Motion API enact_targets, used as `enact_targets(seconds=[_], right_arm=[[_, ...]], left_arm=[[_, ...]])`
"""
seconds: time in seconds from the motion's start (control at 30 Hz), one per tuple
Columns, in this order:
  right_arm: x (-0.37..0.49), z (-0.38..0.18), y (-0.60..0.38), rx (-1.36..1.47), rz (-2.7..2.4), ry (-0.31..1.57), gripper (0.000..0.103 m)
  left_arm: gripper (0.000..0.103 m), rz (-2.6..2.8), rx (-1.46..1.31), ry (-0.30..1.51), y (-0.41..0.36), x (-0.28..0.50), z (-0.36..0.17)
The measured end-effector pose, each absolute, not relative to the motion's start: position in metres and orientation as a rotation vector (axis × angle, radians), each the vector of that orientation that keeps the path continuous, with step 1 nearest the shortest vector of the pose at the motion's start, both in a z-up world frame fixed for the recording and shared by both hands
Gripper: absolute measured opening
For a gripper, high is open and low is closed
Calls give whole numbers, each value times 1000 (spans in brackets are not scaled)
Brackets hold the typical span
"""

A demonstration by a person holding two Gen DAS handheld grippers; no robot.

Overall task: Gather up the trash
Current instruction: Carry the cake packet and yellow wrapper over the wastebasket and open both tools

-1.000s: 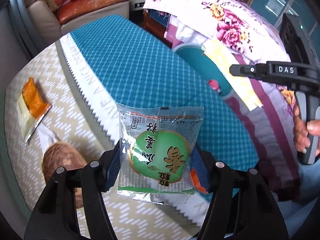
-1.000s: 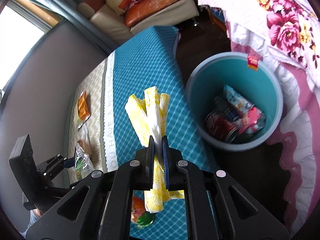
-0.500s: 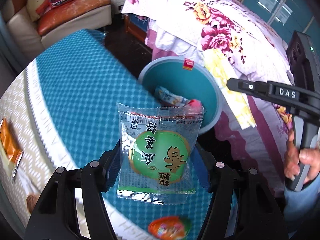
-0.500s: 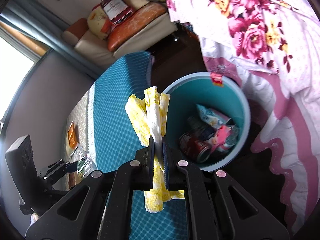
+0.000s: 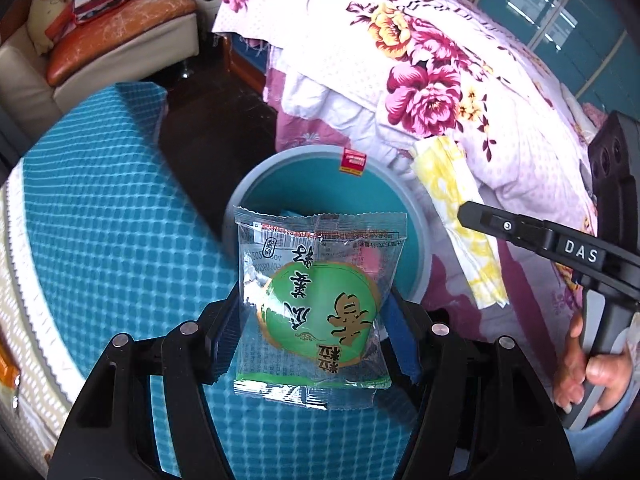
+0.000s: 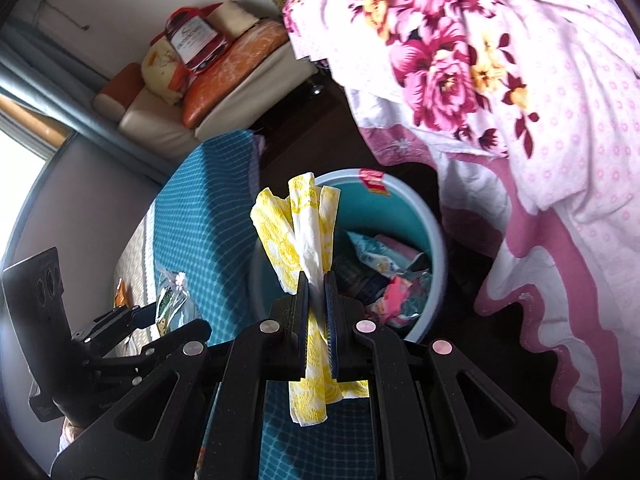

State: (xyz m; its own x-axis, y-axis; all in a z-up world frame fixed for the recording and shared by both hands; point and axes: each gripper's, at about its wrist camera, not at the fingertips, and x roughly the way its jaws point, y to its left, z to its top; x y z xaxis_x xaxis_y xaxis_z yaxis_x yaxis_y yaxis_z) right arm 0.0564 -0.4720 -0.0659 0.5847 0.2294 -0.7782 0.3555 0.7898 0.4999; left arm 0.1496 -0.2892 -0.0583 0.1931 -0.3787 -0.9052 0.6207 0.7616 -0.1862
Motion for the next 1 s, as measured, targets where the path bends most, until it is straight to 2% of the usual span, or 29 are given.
enact_targets(seconds=[0.2,0.23,0.37,0.93,1.0], right_arm=[[63,-72,-484,690,-99,971,9],[64,-73,-484,690,-99,973,9],[68,-75,-483,690,-97,980,9],[77,-80,-465,669,-108,1011,10],[80,-81,-462,667,-116,1017,15]], left_arm=[[67,-712,242,1199,-305,159,-71],[69,-710,242,1200,-306,161,-72],[91,-672,239,1180,-305,164,-72],[93,-630,222,1182,-275,151,-75],[93,-627,217,1194,-271,150,-77]])
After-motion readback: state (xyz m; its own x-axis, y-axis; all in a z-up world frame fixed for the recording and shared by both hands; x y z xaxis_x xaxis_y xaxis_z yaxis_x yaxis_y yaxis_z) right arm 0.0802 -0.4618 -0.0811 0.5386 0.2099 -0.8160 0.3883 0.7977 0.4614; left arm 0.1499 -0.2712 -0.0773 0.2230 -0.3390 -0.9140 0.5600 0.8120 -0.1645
